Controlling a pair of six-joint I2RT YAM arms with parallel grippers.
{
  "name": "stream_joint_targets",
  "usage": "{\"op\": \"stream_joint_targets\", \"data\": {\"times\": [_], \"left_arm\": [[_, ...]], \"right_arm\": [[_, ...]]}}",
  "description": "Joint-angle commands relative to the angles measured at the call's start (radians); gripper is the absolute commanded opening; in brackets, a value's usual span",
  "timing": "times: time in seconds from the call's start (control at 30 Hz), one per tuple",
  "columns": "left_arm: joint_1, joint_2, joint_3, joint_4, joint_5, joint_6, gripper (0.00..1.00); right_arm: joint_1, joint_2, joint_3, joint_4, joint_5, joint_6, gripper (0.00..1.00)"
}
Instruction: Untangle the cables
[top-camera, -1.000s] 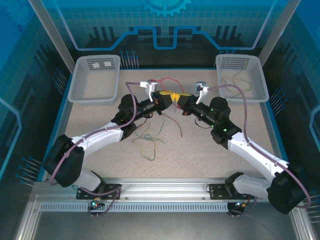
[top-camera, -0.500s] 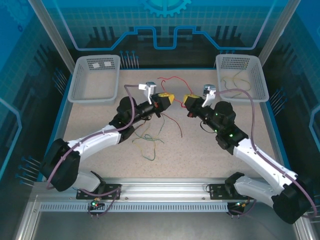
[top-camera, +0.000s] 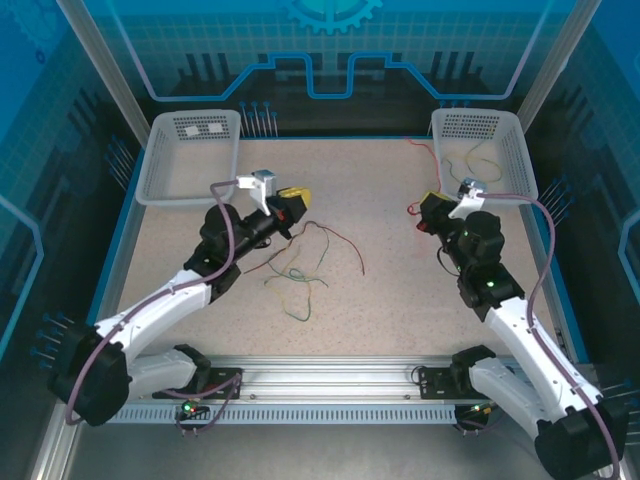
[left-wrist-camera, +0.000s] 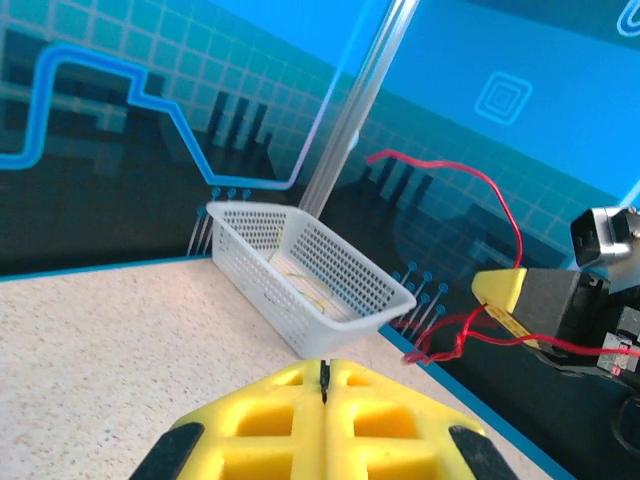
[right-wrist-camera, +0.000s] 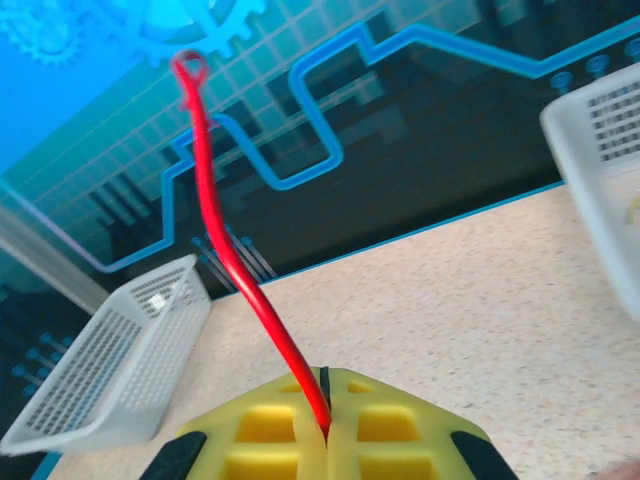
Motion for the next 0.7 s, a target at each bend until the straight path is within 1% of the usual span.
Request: {"op": "stream_joint_targets", "data": {"times": [0.0,0.03,0.07,0.1,0.13,0.17,0.2,0.23,0.27,0.3,0.33,0.37,0.4,0.43,0.5,0.57,0.67], "left_arm": [[0.013,-0.039,-0.038,-0.030,-0.059,0.037,0.00],[0.016,-0.044,-0.041,-0.022,-0.049,0.030,0.00],[0.016,-0.039,-0.035,-0.015,-0.015,0.032,0.02],[0.016,-0.029,-0.027,-0.006,0.023,0.037,0.10],[0.010,-0.011,-0.015,0.002,0.058,0.042,0.12],[0.002,0.011,0.000,0.009,0.088,0.051,0.20],[-0.009,0.031,0.012,0.014,0.113,0.067,0.33],[-0.030,0.055,0.029,0.018,0.137,0.095,0.43],[-0.056,0.076,0.047,0.018,0.152,0.127,0.44],[-0.081,0.093,0.062,0.014,0.155,0.164,0.48],[-0.116,0.109,0.077,0.009,0.154,0.220,0.60],[-0.148,0.124,0.088,0.005,0.146,0.282,0.68],[-0.174,0.138,0.098,0.001,0.133,0.328,0.70],[-0.196,0.154,0.111,0.000,0.106,0.356,0.77],[-0.207,0.185,0.142,-0.006,0.104,0.362,0.80],[-0.210,0.219,0.158,0.025,0.110,0.365,0.85],[-0.214,0.255,0.185,0.043,0.129,0.381,0.86]], "right_arm": [[-0.037,-0.038,-0.003,-0.044,0.027,0.004,0.00],[-0.049,-0.045,-0.007,-0.048,0.021,0.007,0.00],[-0.053,-0.052,-0.013,-0.041,0.012,0.016,0.00],[-0.053,-0.054,-0.021,-0.024,-0.001,0.025,0.00],[-0.051,-0.051,-0.028,0.000,-0.026,0.040,0.00],[-0.049,-0.041,-0.030,0.018,-0.054,0.055,0.00],[-0.041,-0.032,-0.029,0.035,-0.076,0.064,0.00],[-0.028,-0.016,-0.030,0.059,-0.099,0.068,0.00],[-0.008,-0.001,-0.029,0.086,-0.117,0.069,0.00],[0.015,0.011,-0.025,0.099,-0.121,0.072,0.00],[0.041,0.027,-0.014,0.100,-0.120,0.075,0.00],[0.064,0.044,-0.002,0.100,-0.124,0.077,0.00],[0.088,0.055,0.006,0.102,-0.125,0.078,0.00],[0.117,0.067,0.015,0.111,-0.122,0.077,0.00],[0.167,0.086,0.030,0.119,-0.114,0.077,0.00],[0.207,0.108,0.046,0.129,-0.112,0.080,0.00],[0.248,0.139,0.066,0.135,-0.120,0.080,0.00]]}}
